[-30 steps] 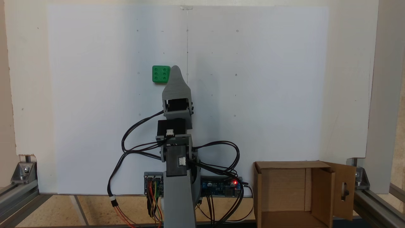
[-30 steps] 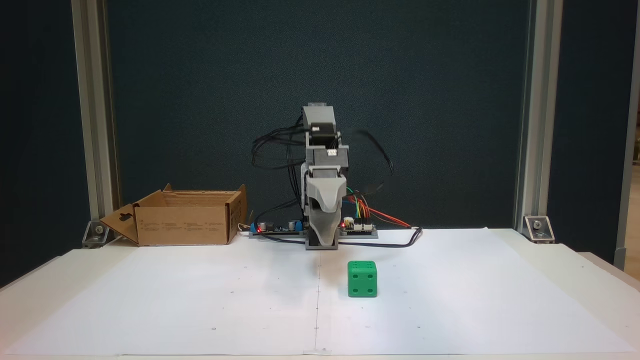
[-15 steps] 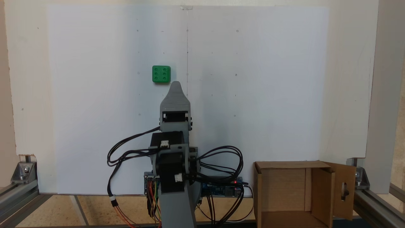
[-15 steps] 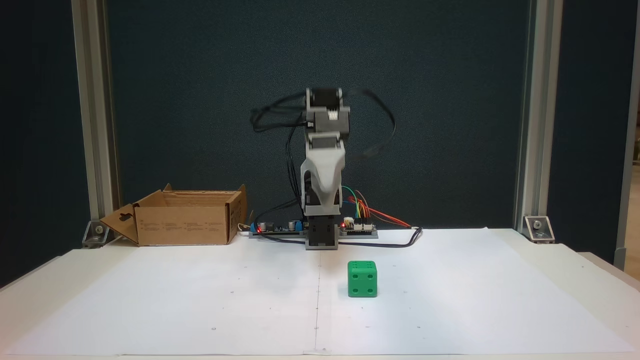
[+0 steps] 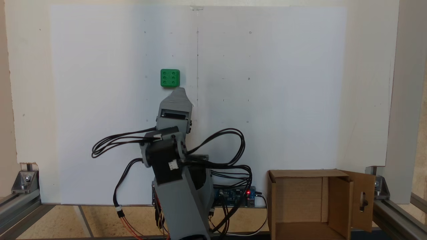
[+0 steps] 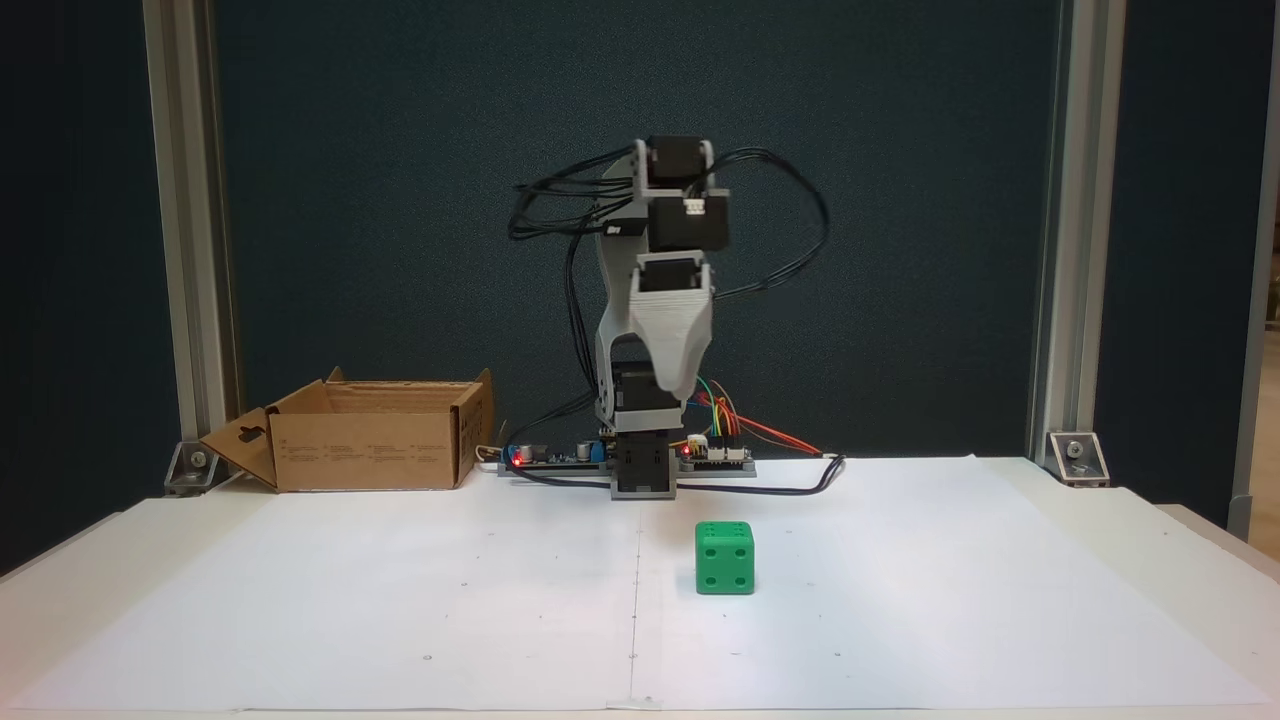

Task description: Grasp a green dice and put it in the bin.

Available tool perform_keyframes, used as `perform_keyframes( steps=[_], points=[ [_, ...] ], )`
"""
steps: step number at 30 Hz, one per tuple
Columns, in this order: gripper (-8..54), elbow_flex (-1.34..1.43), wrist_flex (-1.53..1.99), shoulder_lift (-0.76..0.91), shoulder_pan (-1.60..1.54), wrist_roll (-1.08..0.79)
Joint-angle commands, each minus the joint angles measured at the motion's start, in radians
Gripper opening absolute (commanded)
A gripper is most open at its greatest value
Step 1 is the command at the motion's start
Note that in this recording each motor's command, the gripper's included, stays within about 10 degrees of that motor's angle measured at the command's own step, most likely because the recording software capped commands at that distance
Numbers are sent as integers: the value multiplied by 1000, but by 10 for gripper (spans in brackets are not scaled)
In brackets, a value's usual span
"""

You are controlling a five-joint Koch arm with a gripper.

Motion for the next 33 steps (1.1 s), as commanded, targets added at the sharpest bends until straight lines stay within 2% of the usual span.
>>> perform_keyframes(
  steps=[1,10,19,33],
  points=[
    [431,-78,-2,-49,-29,81],
    [432,-138,-21,-184,-81,117],
    [432,-147,-78,-204,-86,114],
    [432,-149,-160,-321,-86,110]
  ],
)
